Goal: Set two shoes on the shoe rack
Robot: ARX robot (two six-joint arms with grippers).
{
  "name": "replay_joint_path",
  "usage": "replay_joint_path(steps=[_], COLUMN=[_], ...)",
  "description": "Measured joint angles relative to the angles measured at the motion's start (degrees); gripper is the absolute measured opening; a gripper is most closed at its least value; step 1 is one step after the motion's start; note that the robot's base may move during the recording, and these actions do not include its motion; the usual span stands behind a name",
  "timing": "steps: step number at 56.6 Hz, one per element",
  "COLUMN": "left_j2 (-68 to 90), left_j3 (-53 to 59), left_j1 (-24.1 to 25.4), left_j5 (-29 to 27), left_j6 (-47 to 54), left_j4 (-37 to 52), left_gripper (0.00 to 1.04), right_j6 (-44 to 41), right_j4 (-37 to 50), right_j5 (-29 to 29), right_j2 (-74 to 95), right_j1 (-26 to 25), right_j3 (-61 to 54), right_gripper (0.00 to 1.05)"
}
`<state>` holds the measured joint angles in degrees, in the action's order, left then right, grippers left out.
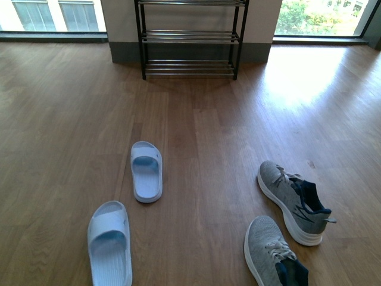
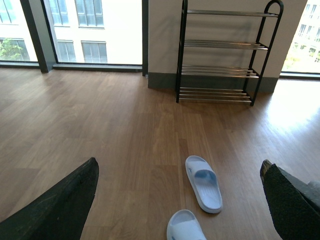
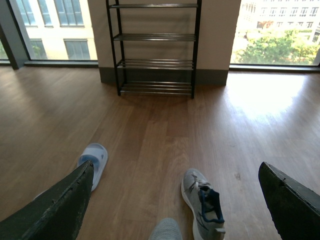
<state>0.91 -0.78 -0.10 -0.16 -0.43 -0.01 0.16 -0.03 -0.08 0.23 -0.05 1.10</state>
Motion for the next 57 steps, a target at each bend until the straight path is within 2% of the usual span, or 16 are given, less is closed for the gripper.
replay_joint_path(steps=[13,16,17,20,26,30,35,43,57], left_j2=[0.00,0.00,0.00,0.00,0.00,0.00,0.00,0.00,0.00], left_j3=[0.00,0.00,0.00,0.00,0.00,0.00,0.00,0.00,0.00], left_j1=[0.00,0.00,0.00,0.00,0.00,0.00,0.00,0.00,0.00], left_j5=[0.07,0.07,0.09,0.17,0.15,0.15,0.15,0.15,0.15], left_j6=[0.02,0.00,0.02,0.02,0.00,0.02,0.02,0.02,0.00], left_j4=[0.00,0.00,0.00,0.00,0.00,0.00,0.00,0.00,0.00], left_gripper=[0.95,0.95,0.95,0.95,0.95,0.95,0.95,0.95,0.95], right_j6=[0.20,1.79,2.21,2.12,0.52,-1.25,-4.94,-10.62,-13.97], right_j4=[-0.24,-6.29,-8.68,-8.26,-1.81,3.15,13.38,30.49,43.06], right_j5=[-0.35,-5.95,-9.20,-12.96,-15.76,-15.80,-14.93,-11.65,-6.49], right_j2=[0.15,3.17,6.69,13.42,26.97,35.65,53.77,85.81,116.80], right_j1=[-0.09,-2.10,-4.22,-8.35,-15.21,-17.51,-19.52,-19.69,-18.86], right_j3=[0.11,2.08,3.37,4.63,7.06,7.56,8.17,11.45,18.18], right_gripper=[0.96,0.96,0.96,0.96,0.96,0.96,0.96,0.96,0.96])
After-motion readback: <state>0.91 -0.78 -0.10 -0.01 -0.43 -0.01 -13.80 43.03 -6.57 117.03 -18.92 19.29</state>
